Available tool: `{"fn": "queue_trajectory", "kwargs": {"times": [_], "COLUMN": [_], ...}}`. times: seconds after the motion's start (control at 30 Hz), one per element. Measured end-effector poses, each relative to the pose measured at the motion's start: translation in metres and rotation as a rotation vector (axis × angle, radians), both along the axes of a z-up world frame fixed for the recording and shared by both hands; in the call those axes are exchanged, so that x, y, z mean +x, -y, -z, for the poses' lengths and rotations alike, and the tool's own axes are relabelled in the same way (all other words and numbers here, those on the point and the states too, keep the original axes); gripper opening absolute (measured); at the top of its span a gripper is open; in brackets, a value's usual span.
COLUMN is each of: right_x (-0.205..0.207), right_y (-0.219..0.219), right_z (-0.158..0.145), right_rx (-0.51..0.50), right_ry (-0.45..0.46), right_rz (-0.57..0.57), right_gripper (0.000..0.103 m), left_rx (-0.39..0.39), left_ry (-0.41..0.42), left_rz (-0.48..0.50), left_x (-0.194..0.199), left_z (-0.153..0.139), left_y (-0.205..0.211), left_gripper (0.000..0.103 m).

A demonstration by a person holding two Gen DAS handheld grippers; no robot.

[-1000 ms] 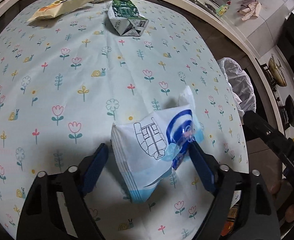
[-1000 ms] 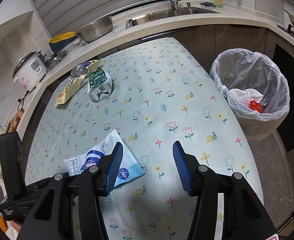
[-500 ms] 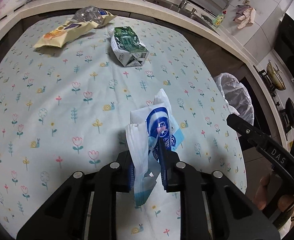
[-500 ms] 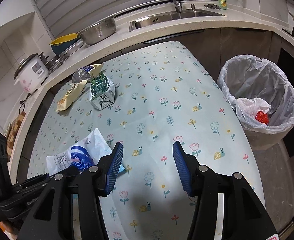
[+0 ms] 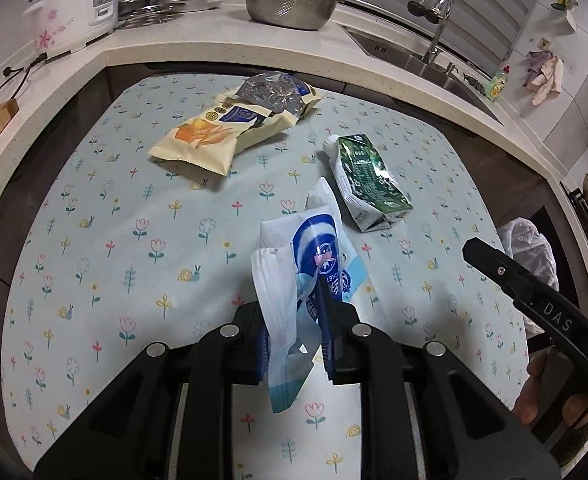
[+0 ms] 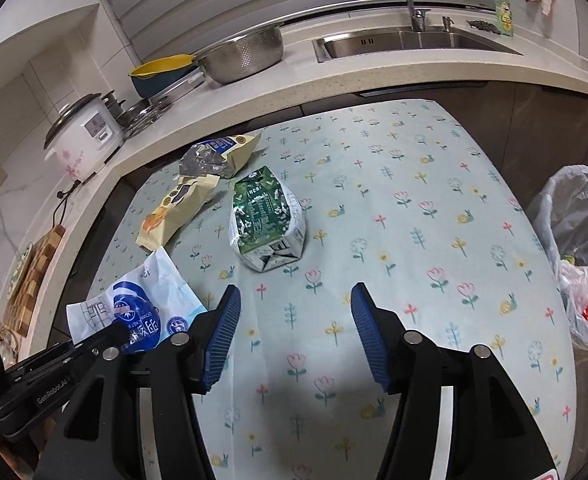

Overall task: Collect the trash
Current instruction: 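Grasp the green milk carton with the right gripper while the left holds the wipes packet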

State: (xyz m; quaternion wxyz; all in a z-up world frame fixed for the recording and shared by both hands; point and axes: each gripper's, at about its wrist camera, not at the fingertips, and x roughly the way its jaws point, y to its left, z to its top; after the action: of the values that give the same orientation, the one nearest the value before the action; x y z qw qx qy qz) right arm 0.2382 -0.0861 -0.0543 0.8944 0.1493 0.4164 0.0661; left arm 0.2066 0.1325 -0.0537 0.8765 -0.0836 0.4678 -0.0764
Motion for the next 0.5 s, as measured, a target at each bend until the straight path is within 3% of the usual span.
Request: {"fn": "queue_trajectory", "kwargs": {"times": [0.13, 0.5], "right_x": [0.032, 0.106], "right_y": [-0.017, -0.049], "right_z": [0.010, 0.045], "right_rx": [-0.016, -0.092], "right_ry": [-0.004, -0.057], "right_rz": [-0.017, -0.058], "right_gripper": [0.072, 0.082], "left_rx": [0.009, 0.017], "left_ry": [0.003, 0.029], "left_rz": [-0.029, -0.112], "left_x": [0.022, 0.080], "left_z": [0.004, 0.005], "left_y": [-0.008, -0.028], "left_gripper": [0.019, 0.020]}}
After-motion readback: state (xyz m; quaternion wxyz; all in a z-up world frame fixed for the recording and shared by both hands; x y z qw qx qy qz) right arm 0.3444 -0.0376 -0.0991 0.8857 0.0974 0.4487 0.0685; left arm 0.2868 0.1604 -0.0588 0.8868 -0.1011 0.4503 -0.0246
